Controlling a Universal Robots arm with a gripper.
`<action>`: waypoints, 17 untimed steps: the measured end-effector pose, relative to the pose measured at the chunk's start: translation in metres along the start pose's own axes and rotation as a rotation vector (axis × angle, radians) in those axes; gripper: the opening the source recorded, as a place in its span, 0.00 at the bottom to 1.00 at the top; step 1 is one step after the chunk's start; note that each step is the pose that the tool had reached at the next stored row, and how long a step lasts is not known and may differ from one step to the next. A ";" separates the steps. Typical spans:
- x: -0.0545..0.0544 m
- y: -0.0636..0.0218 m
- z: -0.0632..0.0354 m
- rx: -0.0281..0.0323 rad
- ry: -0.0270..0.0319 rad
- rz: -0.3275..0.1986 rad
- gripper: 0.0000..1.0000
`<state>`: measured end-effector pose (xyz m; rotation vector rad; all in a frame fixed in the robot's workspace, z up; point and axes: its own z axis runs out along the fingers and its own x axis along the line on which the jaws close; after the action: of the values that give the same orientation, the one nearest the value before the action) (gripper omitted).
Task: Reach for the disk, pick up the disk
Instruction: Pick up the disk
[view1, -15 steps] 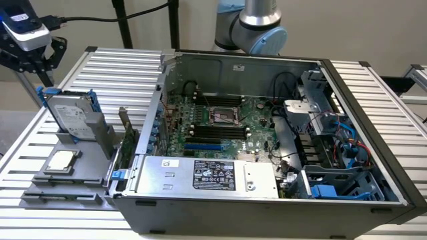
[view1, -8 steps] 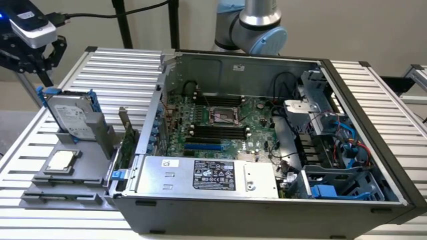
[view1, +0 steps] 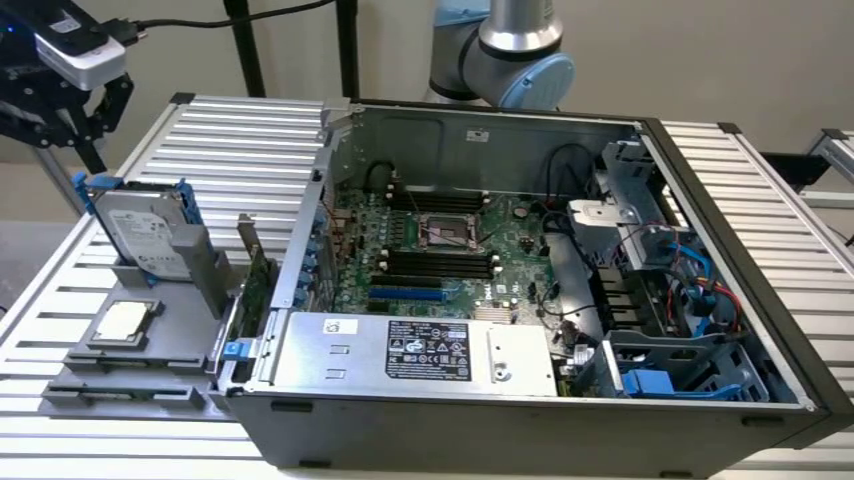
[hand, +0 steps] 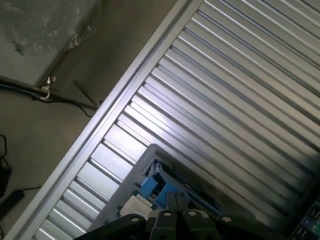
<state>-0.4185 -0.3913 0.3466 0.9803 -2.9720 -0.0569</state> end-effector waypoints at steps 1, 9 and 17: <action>0.000 0.0000 -0.0001 -0.0001 0.0008 -0.018 0.11; 0.000 0.0001 -0.0001 0.0000 0.0061 -0.163 0.11; 0.000 0.0000 -0.0001 0.0000 0.0116 -0.309 0.11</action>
<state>-0.4185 -0.3912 0.3467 1.4243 -2.7808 -0.0532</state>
